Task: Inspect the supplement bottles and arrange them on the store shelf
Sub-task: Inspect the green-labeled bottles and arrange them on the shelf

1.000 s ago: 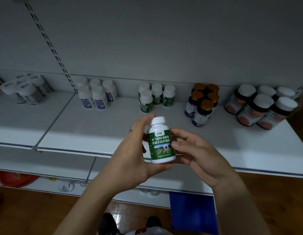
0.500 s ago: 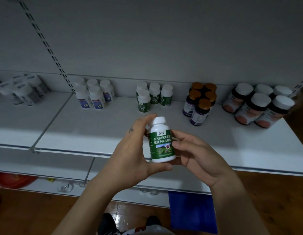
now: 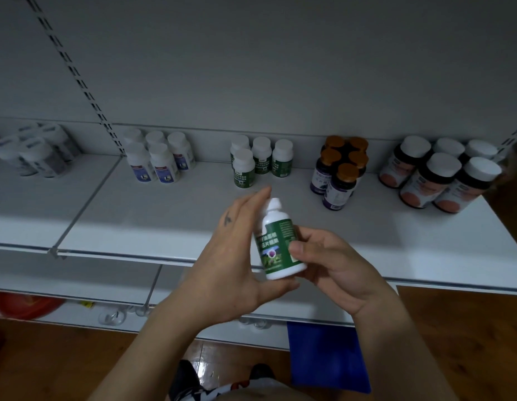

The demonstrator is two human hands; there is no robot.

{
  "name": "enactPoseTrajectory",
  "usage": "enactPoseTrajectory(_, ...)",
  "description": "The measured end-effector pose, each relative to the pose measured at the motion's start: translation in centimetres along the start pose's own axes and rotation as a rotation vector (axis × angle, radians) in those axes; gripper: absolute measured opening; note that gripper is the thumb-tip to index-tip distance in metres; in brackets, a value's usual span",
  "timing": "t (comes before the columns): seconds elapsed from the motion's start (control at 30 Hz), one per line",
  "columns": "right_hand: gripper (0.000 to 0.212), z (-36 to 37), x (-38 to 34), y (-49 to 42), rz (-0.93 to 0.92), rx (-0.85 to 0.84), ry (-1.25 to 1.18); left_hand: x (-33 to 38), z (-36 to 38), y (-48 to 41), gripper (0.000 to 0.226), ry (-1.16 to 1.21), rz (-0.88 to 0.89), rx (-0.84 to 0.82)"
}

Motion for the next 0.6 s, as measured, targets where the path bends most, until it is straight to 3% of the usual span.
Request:
enactPoseTrajectory(0.17,0.041,0.2,0.4,-0.4,0.013,0.108,0.056,0.1,0.0,-0.3,0.11,-0.18,0.016,-0.004)
enactPoseTrajectory(0.3,0.043,0.6,0.5,-0.5,0.007,0.147,-0.002,-0.3,-0.2,-0.3,0.103,-0.143,-0.002,0.049)
enactPoseTrajectory(0.5,0.044,1.0,0.7,-0.2,0.07,-0.078,-0.144,-0.5,-0.7,0.0,0.094,0.02,-0.017,0.17)
enactPoseTrajectory(0.6,0.043,1.0,0.8,-0.3,0.046,-0.096,-0.159,-0.5,-0.7,0.0,0.095,0.076,-0.02,0.162)
Point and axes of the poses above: each hand's wrist, its own y-axis away from the middle knuckle, its own z-axis out of the palm, x = y × z, the point moved 4 cm from there along -y, towards the middle knuckle, and after that the axes turned 14 degrees about z, right-handed, at the moved point
